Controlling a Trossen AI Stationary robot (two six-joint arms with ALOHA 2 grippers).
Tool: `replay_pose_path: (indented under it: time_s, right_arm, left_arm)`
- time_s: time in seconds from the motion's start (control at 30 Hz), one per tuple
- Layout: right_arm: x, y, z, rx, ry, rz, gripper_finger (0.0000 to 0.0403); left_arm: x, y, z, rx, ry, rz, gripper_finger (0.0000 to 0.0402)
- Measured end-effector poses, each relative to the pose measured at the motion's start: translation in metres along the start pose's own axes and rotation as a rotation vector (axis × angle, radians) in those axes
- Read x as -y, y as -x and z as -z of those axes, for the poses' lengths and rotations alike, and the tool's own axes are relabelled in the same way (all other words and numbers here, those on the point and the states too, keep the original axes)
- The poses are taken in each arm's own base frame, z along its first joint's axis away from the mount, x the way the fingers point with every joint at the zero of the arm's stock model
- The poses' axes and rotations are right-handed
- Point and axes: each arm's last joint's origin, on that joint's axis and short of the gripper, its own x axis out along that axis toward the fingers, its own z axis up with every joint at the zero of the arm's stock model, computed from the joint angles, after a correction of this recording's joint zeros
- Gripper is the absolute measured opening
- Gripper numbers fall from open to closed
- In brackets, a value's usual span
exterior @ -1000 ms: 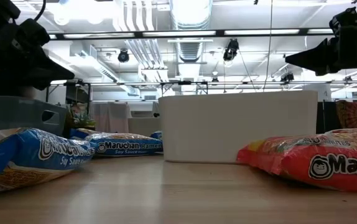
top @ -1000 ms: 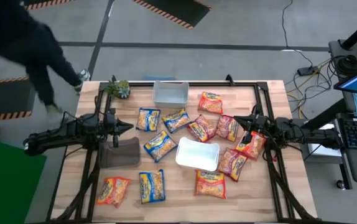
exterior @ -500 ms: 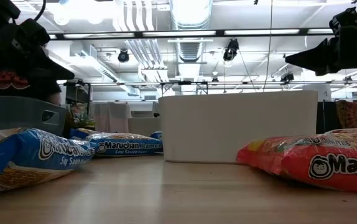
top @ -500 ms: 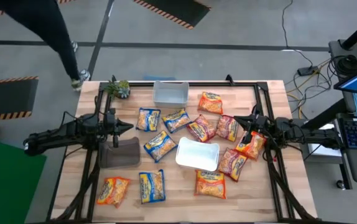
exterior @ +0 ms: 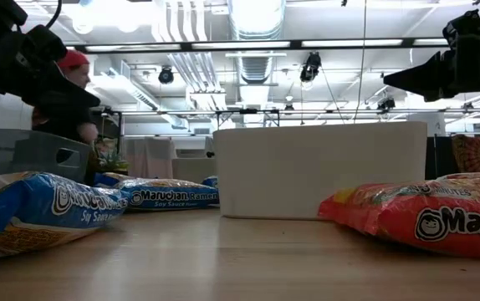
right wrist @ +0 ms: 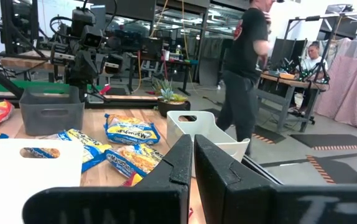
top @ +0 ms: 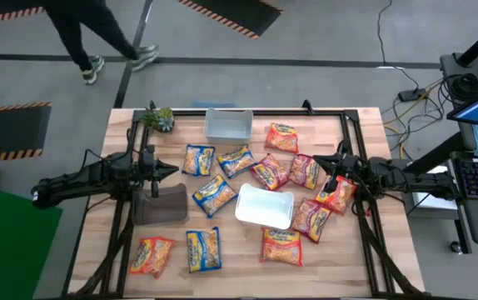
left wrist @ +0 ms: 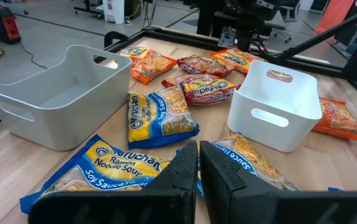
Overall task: Sort Maruchan noodles
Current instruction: Put the blue noodle pack into the gray bin
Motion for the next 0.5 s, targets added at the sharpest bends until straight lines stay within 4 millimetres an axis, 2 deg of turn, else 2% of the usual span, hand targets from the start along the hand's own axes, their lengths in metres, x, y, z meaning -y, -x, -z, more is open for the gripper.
replay_pose_path:
  time_s: [0.1,0.2,0.37,0.5]
  right_arm:
    - [0.000,0.000,-0.003,0.025,-0.059,0.004,0.0009]
    - [0.003,0.001,-0.013,0.105,-0.269,0.006,0.0009]
    - [0.010,0.006,-0.039,0.346,-0.519,0.035,0.0009]
    - [0.017,0.011,-0.057,0.483,-0.614,0.083,0.0009]
  left_arm:
    - [0.000,0.000,0.000,0.000,0.000,0.000,0.0000]
    - [0.000,0.000,0.000,0.000,0.000,0.000,0.0000]
    - [0.000,0.000,0.000,0.000,-0.004,0.000,0.0000]
    - [-0.001,0.000,-0.001,0.005,-0.228,-0.041,0.0000]
